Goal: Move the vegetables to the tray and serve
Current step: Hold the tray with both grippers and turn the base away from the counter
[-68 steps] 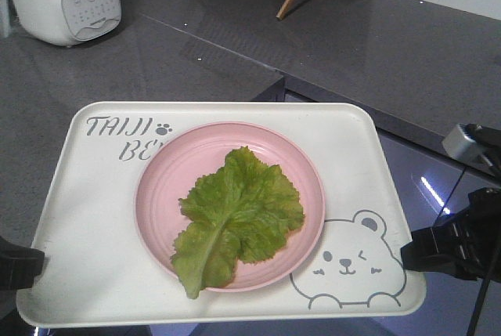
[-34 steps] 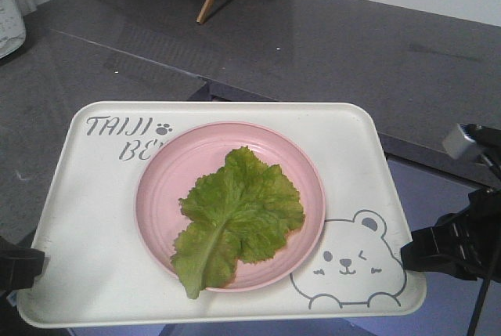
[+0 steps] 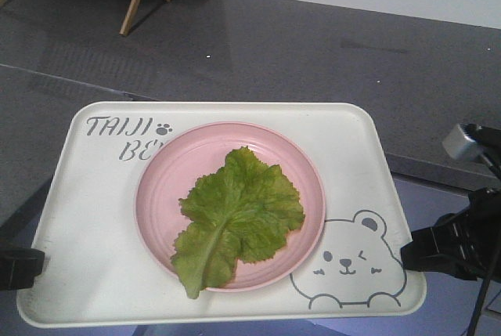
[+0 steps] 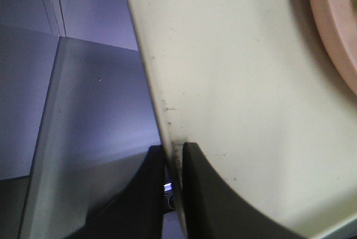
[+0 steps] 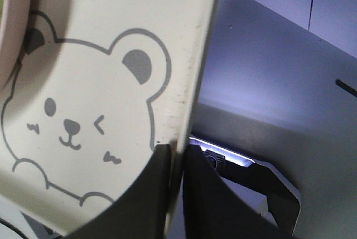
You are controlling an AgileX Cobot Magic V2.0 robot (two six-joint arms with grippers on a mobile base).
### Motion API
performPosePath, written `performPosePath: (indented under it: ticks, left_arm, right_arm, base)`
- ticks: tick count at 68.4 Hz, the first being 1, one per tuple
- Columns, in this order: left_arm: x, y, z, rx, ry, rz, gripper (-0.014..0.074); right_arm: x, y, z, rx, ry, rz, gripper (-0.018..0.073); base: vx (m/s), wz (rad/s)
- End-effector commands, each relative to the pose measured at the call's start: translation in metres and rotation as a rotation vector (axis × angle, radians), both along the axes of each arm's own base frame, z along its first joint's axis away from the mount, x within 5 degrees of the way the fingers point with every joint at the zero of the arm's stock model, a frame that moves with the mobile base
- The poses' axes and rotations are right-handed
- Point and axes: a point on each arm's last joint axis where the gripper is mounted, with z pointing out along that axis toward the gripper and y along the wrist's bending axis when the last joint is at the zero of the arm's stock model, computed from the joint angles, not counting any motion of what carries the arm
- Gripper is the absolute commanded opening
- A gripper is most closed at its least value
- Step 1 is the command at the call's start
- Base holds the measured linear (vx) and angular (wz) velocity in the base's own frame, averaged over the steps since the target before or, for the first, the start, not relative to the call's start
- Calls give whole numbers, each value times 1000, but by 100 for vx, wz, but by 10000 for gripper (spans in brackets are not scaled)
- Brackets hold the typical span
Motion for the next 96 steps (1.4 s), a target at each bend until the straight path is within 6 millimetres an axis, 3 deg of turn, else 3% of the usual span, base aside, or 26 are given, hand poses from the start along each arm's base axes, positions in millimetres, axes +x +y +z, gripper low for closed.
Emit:
performPosePath:
  ticks: [1, 96]
  left_arm:
    - [2, -4, 14, -43, -100, -14, -6]
    - [2, -4, 14, -43, -100, -14, -6]
  right_arm:
    - [-2, 5, 14, 45, -73, 35, -3]
    - [-2, 5, 14, 45, -73, 35, -3]
  base:
    - [9, -33]
    - [6, -22]
